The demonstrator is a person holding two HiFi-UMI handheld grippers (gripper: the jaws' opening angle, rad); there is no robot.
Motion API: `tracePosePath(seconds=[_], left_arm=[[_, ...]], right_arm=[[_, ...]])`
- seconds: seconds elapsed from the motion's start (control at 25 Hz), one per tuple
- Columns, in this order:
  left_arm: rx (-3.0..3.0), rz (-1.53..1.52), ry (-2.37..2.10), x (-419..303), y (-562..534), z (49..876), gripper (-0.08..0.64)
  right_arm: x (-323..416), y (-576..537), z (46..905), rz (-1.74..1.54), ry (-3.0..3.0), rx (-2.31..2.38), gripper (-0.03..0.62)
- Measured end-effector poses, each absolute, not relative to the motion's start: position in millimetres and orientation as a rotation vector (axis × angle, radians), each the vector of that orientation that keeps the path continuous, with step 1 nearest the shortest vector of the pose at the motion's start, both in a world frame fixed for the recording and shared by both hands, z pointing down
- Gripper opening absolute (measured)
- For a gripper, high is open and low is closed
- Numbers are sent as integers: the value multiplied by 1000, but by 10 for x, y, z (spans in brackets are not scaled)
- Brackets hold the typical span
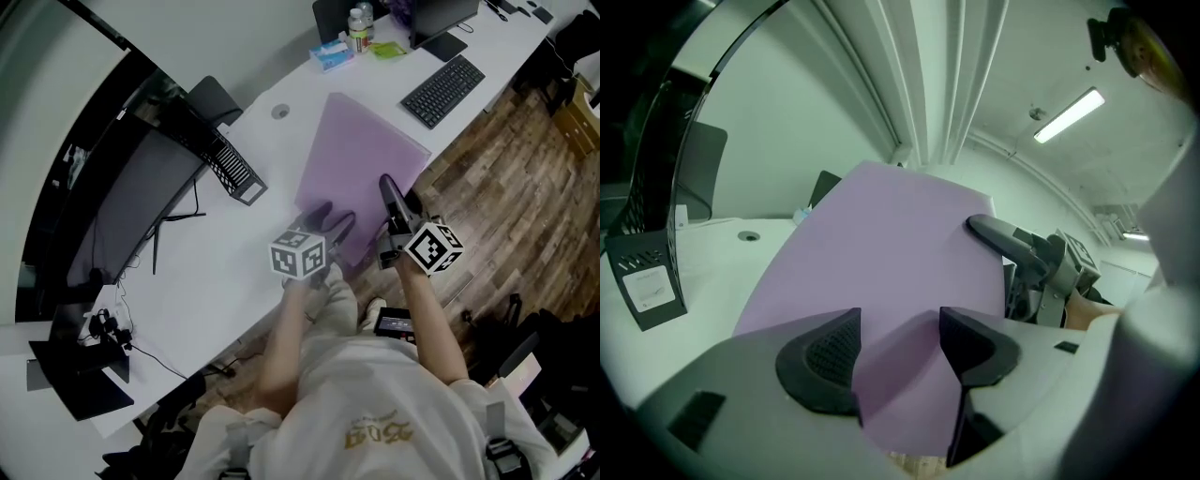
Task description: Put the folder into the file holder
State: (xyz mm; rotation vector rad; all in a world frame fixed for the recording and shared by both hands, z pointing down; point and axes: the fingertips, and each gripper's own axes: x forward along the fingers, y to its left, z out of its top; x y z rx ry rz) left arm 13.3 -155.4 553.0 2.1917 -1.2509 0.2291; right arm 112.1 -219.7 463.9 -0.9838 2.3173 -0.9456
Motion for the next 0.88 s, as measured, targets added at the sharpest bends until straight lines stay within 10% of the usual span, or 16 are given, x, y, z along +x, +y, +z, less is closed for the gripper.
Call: tracePosePath(seconds=[0.88], left_arm=[[2297,-111,-1328,-22,-1338,4590,267]], right_arm=[[805,-1644,3437,-526,2552,-748,179]])
